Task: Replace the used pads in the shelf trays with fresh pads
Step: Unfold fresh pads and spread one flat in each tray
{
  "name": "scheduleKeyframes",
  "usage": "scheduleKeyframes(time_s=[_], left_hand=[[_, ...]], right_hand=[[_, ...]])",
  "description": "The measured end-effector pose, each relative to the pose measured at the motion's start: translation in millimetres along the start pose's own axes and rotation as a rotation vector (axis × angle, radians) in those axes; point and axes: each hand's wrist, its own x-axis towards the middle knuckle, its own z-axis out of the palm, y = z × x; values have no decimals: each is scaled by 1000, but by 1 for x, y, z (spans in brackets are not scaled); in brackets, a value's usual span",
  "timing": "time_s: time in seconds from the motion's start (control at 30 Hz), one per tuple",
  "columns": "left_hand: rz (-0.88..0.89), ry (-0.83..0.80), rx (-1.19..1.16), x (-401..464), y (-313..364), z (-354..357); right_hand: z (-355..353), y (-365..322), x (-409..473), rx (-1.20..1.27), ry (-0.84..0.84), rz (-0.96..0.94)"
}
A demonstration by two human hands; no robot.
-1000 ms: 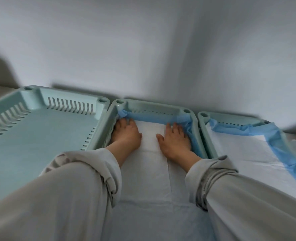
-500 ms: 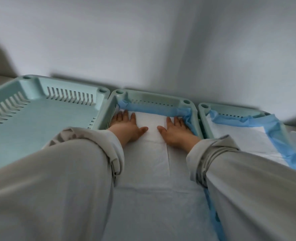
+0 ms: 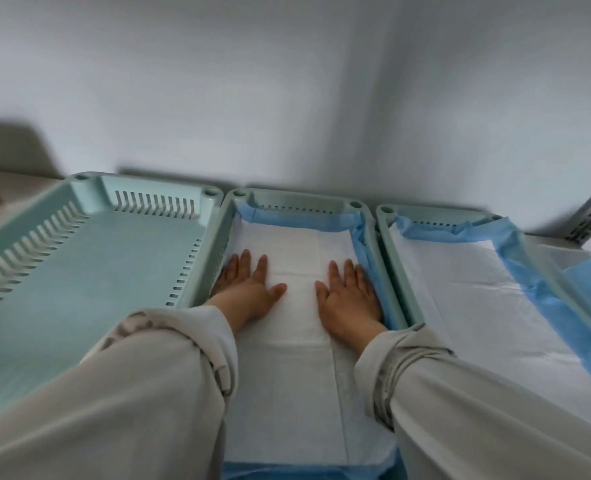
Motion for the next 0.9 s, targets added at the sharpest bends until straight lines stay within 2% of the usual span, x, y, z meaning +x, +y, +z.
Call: scheduleKeyframes(time_s=[0.1, 0.2, 0.27, 0.4, 0.53, 0.6, 0.73, 0.9], left_hand=[[11, -60, 31, -4, 16, -11], [167, -148, 150, -13, 28, -5], [253, -198, 257, -27, 27, -8], [261, -309, 340, -62, 1, -24], [239, -268, 277, -76, -13, -23], [238, -259, 249, -81, -7, -27], [275, -301, 299, -101, 11, -18], [250, -274, 261, -123, -6, 0]], right_hand=[[-11, -15, -6, -42, -29, -84], [-13, -32, -24, -92, -133, -321], [-15, -28, -36, -95, -241, -372], [-19, 10, -56, -170, -281, -277], [-25, 8, -66, -153, -225, -134], [-30, -8, -72, -170, -205, -166], [-24, -28, -90, -119, -382, -304], [-21, -5, -106, -117, -425, -234]])
